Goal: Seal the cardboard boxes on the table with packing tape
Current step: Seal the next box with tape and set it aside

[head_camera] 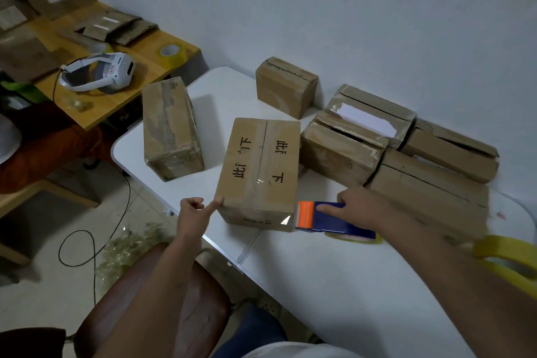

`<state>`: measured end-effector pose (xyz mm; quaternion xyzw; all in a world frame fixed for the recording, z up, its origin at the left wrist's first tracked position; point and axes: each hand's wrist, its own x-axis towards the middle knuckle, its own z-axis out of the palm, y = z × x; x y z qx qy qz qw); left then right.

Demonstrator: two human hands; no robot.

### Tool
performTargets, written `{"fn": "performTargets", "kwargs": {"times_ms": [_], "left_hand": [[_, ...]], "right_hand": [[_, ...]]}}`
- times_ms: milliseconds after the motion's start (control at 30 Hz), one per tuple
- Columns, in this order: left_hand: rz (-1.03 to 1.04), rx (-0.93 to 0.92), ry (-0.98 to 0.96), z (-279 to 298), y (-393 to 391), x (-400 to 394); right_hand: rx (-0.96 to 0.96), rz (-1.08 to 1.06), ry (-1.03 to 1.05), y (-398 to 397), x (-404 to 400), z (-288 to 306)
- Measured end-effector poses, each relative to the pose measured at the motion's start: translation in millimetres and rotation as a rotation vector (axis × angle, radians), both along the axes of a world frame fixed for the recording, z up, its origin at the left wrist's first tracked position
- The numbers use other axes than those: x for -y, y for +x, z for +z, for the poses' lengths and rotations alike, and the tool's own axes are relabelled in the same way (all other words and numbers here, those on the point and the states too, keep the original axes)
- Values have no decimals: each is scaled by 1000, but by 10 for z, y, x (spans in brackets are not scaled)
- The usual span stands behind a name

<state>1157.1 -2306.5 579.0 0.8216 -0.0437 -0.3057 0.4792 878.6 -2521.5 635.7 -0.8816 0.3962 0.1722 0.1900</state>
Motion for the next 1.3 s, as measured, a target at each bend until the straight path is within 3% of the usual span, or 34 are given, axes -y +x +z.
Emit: {"fn": "performTargets", "kwargs": {"times_ms": [467,600,667,733,767,867,1000,1167,1300], "left_hand": [[-215,83,158,41,419,-31],[-238,268,250,113,287,-59],[-249,555,292,120,182,-132],[-448,914,210,106,67,-193],[-626,1008,112,90,0,-195],[-1137,1055,62,-23,-214,-176],[-1203,1159,97,-38,-128,-139],[-1237,1103,-82,194,-41,202],[-1416,1015,74,172,-287,698]], "right_hand": [[91,-115,40,121,-281,-185],[96,-126,45,112,-273,-233],[99,-133,39,93,-263,-255],[107,-139,39,89,-263,-267],[113,-141,43,92,-269,-270],[114,-152,59,106,-303,-290],[108,-174,61,105,-354,-318],[118,-200,77,94,-408,-327],[96,-176,28,98,-372,-255]]}}
